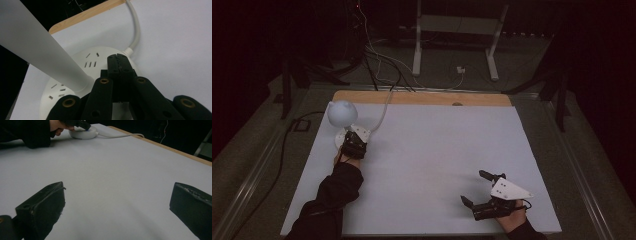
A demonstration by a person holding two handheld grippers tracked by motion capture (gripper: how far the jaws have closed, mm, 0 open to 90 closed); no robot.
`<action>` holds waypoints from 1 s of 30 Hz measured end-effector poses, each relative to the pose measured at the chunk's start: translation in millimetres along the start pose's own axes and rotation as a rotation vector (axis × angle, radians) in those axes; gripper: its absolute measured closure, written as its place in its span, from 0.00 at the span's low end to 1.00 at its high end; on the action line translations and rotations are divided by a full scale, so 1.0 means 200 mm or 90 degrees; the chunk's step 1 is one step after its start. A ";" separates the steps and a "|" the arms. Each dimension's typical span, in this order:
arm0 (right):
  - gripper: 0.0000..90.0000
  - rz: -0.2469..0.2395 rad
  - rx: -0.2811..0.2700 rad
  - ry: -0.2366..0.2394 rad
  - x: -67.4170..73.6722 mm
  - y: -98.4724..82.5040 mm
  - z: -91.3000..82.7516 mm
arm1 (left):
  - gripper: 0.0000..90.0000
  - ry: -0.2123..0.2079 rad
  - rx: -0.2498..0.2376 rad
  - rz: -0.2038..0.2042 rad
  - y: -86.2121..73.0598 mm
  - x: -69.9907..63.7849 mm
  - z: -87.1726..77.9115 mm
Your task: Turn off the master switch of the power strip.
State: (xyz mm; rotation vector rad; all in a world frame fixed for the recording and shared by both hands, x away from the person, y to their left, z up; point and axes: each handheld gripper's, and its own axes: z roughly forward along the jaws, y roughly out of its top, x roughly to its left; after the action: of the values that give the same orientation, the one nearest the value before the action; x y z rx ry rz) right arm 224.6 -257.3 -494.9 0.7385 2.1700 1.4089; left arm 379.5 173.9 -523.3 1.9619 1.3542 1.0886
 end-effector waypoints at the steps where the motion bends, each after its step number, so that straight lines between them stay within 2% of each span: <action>1: 0.00 0.001 0.000 0.001 0.00 0.00 0.00 | 1.00 0.000 0.000 0.000 0.00 0.00 0.00; 10: 0.00 -0.001 0.004 0.003 0.00 0.00 0.00 | 1.00 -0.010 0.007 0.016 0.01 0.01 0.00; 12: 0.00 -0.001 0.004 0.003 0.00 0.00 0.00 | 1.00 -0.005 0.007 0.017 0.01 0.00 0.00; 13: 0.00 -0.001 0.004 0.003 0.00 0.00 0.01 | 1.00 0.002 0.009 0.031 0.01 0.00 0.00; 17: 0.00 -0.001 0.004 0.003 0.00 0.00 0.00 | 1.00 -0.005 0.017 0.027 0.02 0.00 0.00; 20: 0.00 -0.002 0.004 0.003 0.01 0.00 0.01 | 1.00 0.001 0.019 0.034 0.02 0.00 0.00; 21: 0.00 -0.002 0.004 0.003 0.01 0.00 0.01 | 1.00 0.003 0.019 0.044 0.01 0.00 0.00; 26: 0.00 -0.001 0.005 0.003 0.01 0.00 0.01 | 1.00 -0.008 0.029 0.046 0.02 0.01 0.00; 28: 0.00 -0.001 0.006 0.003 0.01 0.00 0.01 | 1.00 -0.014 0.032 0.039 0.03 0.01 0.00; 30: 0.00 -0.002 0.006 0.004 0.01 0.00 0.01 | 1.00 -0.019 0.036 0.045 0.03 0.02 0.00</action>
State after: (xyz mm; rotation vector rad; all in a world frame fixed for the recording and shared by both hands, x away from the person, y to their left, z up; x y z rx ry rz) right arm 224.6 -254.8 -496.0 0.7347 2.1835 1.4022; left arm 383.0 175.0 -517.3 2.0728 1.3233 1.0591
